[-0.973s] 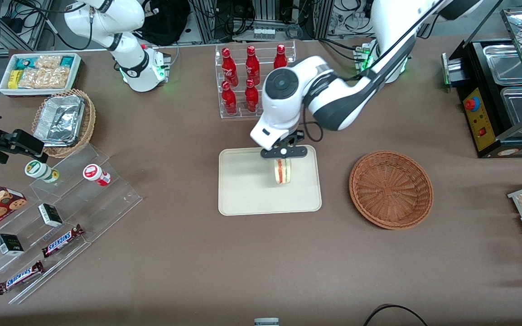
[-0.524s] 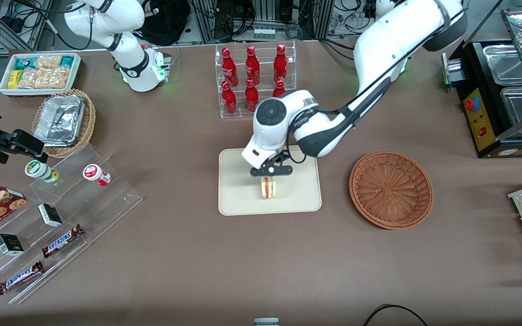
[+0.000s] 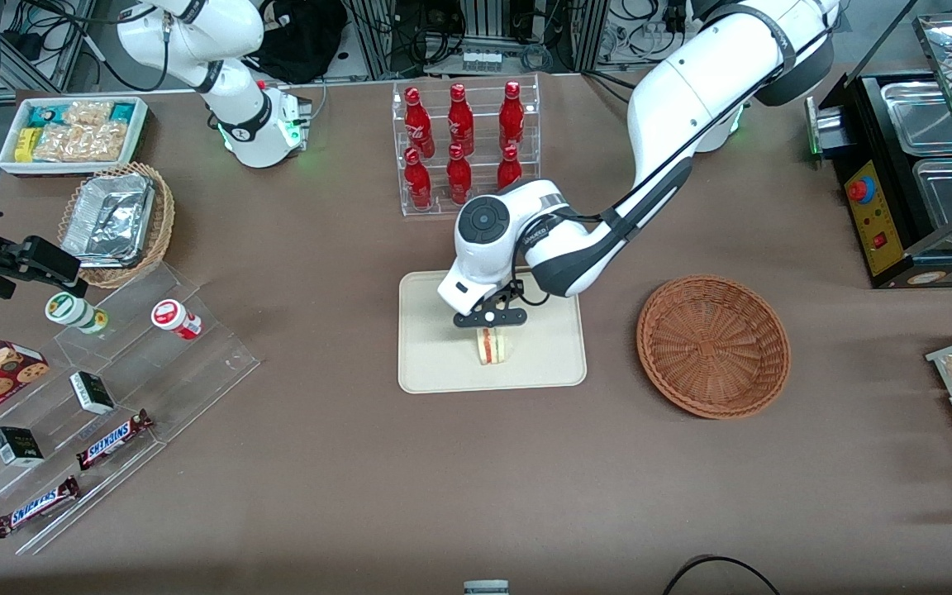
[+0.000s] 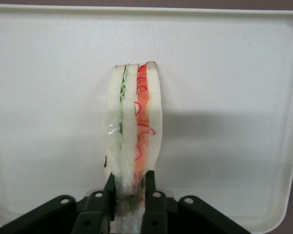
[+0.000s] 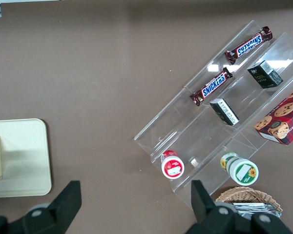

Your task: Place sandwich from basket to tray

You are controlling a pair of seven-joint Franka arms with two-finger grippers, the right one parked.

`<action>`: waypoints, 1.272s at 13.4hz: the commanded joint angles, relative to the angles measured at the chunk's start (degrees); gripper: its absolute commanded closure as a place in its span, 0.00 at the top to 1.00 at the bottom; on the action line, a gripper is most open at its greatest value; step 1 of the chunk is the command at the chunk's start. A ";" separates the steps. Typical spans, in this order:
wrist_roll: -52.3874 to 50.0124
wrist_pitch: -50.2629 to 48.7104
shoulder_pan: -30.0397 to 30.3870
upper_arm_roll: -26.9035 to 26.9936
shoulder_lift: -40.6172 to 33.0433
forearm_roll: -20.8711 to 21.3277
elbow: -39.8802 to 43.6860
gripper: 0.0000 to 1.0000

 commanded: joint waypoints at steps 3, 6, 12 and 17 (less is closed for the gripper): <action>-1.74 -1.57 -0.27 0.56 -3.70 -0.09 1.03 0.99; -4.20 -5.96 -0.18 0.83 -10.99 -4.65 1.21 0.99; -4.65 -16.40 -0.27 12.68 -28.48 -13.09 1.12 1.00; 0.94 -27.22 -0.10 22.17 -37.19 -14.41 0.86 1.00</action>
